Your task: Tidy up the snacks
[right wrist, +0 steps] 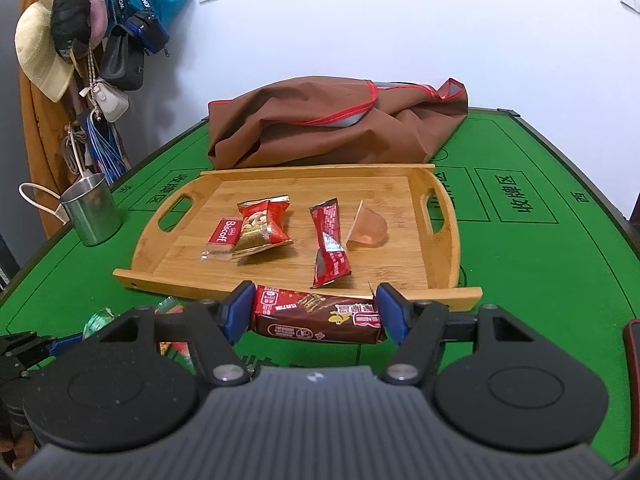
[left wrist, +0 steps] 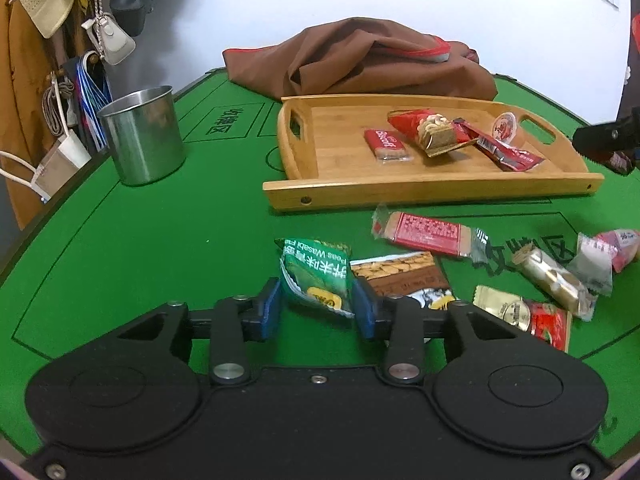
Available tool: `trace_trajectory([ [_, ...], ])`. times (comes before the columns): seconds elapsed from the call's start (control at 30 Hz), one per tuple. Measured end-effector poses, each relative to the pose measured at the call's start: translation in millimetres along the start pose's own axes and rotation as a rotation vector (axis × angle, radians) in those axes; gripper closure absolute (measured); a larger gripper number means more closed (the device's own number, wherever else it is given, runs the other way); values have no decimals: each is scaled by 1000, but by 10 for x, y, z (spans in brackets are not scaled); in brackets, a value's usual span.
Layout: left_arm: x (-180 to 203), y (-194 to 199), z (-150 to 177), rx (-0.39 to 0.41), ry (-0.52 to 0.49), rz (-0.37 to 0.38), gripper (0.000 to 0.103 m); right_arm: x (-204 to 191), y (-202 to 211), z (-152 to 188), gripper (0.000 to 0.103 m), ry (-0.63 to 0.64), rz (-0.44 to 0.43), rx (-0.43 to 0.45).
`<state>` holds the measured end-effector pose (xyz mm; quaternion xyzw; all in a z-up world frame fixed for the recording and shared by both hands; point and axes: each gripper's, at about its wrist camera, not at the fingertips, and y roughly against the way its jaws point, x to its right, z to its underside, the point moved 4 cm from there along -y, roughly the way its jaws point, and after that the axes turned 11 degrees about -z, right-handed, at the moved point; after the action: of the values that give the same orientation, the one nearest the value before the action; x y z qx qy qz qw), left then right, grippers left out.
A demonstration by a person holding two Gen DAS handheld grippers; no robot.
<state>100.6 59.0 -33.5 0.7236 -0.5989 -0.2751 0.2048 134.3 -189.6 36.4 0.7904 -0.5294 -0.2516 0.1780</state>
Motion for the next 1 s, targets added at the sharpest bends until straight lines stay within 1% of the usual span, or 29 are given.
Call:
trace_trajectory([
  [0.07,-1,-16,-26,-9,15,7,71,0,-16,-5,35,3,2,1],
  [0.2,32,-13,-69,0,-2,9,71,7,-32,-10,35,6,2,4],
  [0.3,14,9,-162,10,18,25,71,19,-51,-23,35,6,6,2],
  [0.47,13,35,-398,31,36,58,71,69,-99,-78,35,-7,7,-2],
  [0.63,74,-30,-682,33,45,99,71,174,-200,-165,35,-24,18,-15],
  [0.77,169,-126,-907,39,39,110,71,250,-315,-234,35,-22,31,-29],
  [0.87,266,-260,-1049,14,37,134,71,313,-423,-287,35,-12,52,-45],
  [1.0,375,-492,-1192,-36,38,155,71,468,-578,-341,35,-60,41,-93],
])
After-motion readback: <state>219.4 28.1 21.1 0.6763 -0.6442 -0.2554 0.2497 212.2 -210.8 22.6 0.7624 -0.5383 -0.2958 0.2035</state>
